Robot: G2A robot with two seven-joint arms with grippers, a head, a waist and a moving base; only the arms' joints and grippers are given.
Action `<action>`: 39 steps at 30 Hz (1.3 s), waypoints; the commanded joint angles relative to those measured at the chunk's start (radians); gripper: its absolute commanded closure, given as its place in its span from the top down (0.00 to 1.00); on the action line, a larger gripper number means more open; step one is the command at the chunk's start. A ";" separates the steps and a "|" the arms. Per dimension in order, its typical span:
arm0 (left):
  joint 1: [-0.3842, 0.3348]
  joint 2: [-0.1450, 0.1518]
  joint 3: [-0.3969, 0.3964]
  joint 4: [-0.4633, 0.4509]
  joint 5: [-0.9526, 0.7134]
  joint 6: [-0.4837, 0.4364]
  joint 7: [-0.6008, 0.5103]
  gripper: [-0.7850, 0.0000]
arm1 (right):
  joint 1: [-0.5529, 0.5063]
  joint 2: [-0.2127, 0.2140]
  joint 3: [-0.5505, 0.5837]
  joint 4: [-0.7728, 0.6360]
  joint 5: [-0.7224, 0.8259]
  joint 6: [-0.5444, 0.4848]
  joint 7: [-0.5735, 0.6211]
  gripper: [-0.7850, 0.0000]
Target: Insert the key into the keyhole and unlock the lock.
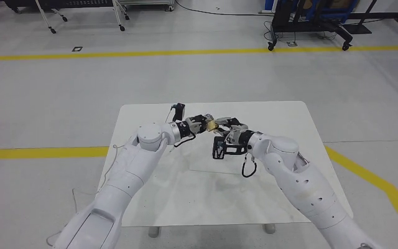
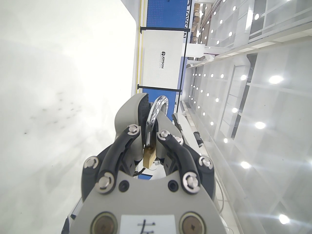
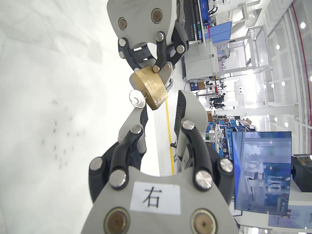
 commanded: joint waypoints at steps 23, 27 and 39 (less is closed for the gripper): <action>-0.010 -0.009 0.004 0.025 -0.005 0.028 -0.031 0.05 | 0.033 0.005 -0.026 0.015 -0.103 -0.060 -0.045 0.00; -0.012 -0.010 -0.002 0.029 -0.024 0.024 -0.045 0.49 | 0.026 0.008 -0.013 0.016 -0.095 -0.057 -0.060 0.00; -0.017 -0.014 -0.006 0.043 -0.045 0.025 -0.069 0.78 | -0.005 0.020 0.039 0.013 -0.067 -0.044 -0.118 0.00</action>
